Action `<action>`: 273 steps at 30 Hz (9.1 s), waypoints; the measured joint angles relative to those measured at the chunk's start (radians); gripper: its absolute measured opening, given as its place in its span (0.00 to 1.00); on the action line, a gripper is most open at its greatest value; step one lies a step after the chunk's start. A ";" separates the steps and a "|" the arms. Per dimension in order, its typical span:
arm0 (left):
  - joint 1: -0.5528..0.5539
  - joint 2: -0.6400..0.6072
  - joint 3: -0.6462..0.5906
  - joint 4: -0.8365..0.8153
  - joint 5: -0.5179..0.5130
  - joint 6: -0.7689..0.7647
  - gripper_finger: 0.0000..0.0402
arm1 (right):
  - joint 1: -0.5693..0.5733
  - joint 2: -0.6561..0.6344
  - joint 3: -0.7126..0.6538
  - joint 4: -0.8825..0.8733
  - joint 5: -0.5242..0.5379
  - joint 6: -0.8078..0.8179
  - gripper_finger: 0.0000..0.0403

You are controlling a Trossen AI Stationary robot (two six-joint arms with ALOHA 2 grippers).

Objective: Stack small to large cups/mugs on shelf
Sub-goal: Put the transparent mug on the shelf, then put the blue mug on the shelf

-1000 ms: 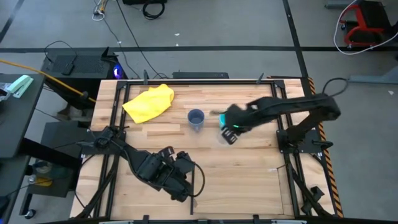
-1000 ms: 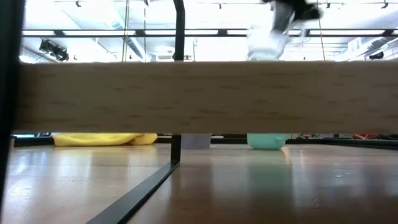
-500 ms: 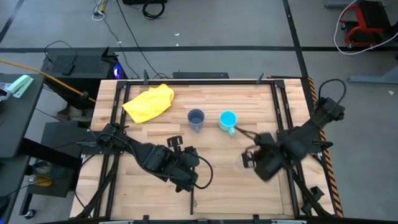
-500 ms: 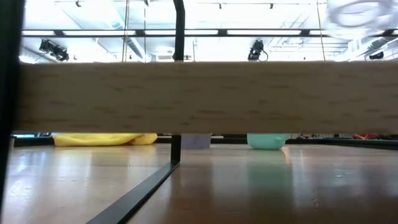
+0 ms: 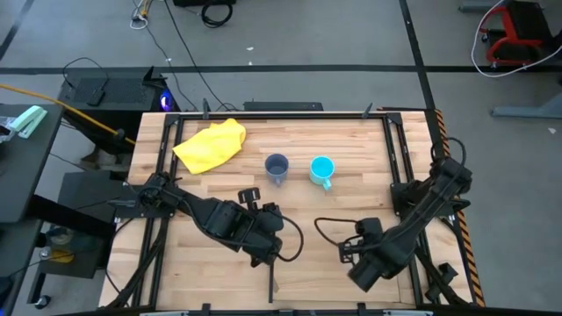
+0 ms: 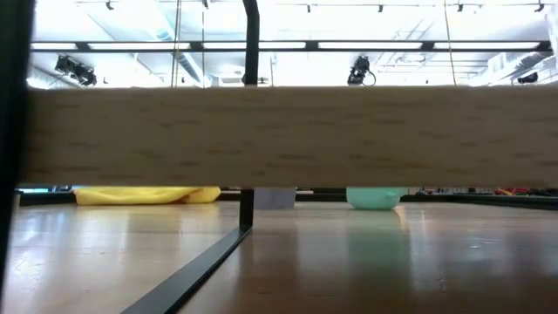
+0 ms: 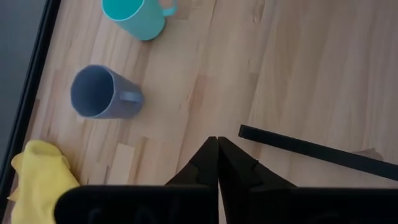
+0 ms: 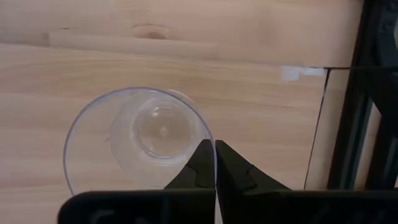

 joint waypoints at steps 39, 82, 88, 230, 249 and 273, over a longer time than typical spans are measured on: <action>-0.004 0.000 0.000 0.040 0.001 -0.097 0.08 | 0.039 0.074 -0.008 0.120 0.037 -0.031 0.16; -0.019 -0.001 -0.002 -0.004 0.064 -0.383 0.06 | -0.135 -0.046 -0.008 0.244 -0.057 -2.311 0.19; -0.054 -0.002 -0.002 -0.004 0.074 -0.426 0.05 | -0.135 -0.010 -0.008 0.263 -0.065 -2.341 0.19; -0.033 -0.002 -0.004 -0.004 0.030 -0.386 0.06 | 0.203 -0.233 -0.388 0.302 0.007 -0.732 0.16; -0.033 -0.002 -0.004 -0.004 0.004 -0.387 0.05 | -0.026 -0.584 -0.388 0.264 0.248 -0.800 0.17; -0.030 -0.002 -0.004 -0.004 -0.011 -0.397 0.07 | -1.055 -0.515 -0.387 0.558 -0.028 -1.466 0.17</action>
